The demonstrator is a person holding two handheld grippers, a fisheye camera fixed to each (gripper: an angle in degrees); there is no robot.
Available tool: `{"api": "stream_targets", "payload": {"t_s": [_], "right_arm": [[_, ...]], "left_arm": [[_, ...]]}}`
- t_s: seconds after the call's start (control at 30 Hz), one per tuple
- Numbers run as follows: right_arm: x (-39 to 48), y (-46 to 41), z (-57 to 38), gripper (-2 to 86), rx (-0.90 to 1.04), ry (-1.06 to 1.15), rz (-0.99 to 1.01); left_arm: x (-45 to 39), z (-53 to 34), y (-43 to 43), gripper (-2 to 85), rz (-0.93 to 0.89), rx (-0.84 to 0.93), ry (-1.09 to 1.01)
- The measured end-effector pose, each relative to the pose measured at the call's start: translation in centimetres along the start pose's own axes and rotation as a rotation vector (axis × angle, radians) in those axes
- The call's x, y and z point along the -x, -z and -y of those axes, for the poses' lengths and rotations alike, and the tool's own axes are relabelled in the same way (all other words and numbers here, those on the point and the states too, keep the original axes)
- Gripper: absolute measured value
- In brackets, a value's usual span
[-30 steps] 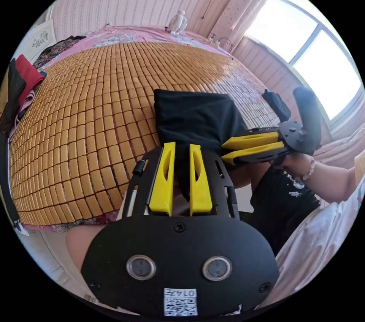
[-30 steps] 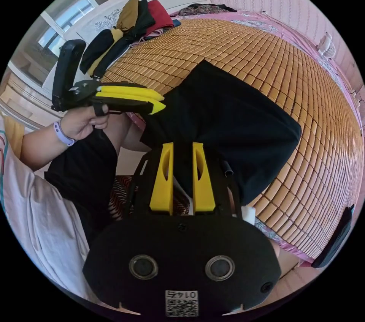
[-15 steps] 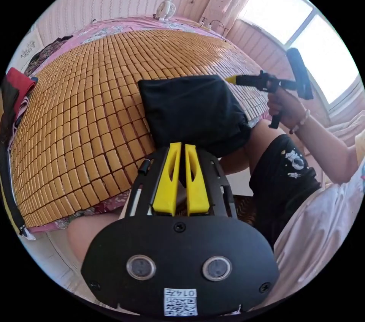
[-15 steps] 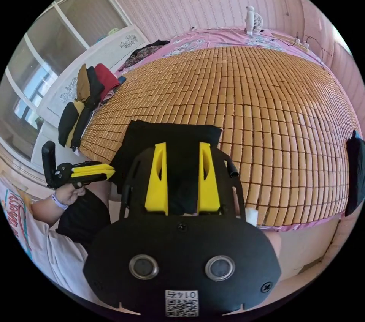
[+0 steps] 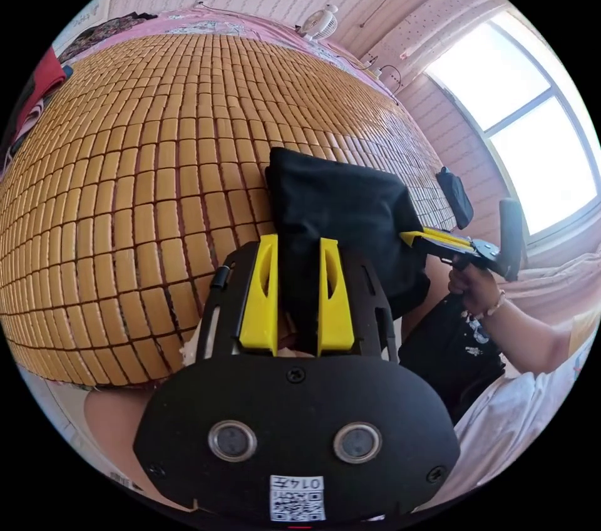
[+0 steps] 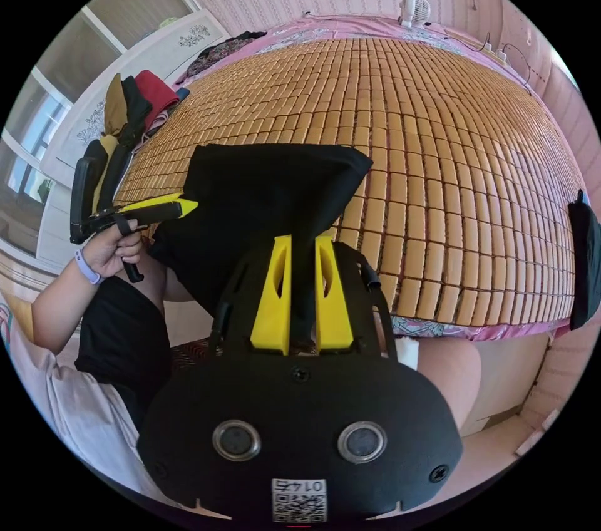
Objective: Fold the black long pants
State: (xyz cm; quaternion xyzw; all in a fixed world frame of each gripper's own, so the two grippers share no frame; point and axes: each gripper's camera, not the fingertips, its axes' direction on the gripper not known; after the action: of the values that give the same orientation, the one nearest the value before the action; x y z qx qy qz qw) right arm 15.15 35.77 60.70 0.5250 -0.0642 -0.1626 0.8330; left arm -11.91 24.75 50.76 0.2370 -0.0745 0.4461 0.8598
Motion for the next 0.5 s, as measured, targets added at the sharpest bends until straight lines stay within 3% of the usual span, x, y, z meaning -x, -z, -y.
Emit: {"api": "stream_targets", "payload": {"t_s": [0.2, 0.33, 0.5], "right_arm": [[4.3, 8.1, -0.3, 4.0, -0.124, 0.136, 0.079], [7.4, 15.3, -0.7, 3.2, -0.2, 0.319, 0.037], [4.9, 22.1, -1.0, 2.8, -0.224, 0.406, 0.002]], "left_arm": [[-0.5, -0.1, 0.8, 4.8, -0.071, 0.03, -0.009], [-2.6, -1.4, 1.6, 4.7, -0.164, -0.082, 0.001], [-7.6, -0.3, 1.8, 4.6, -0.277, -0.15, -0.04]]}}
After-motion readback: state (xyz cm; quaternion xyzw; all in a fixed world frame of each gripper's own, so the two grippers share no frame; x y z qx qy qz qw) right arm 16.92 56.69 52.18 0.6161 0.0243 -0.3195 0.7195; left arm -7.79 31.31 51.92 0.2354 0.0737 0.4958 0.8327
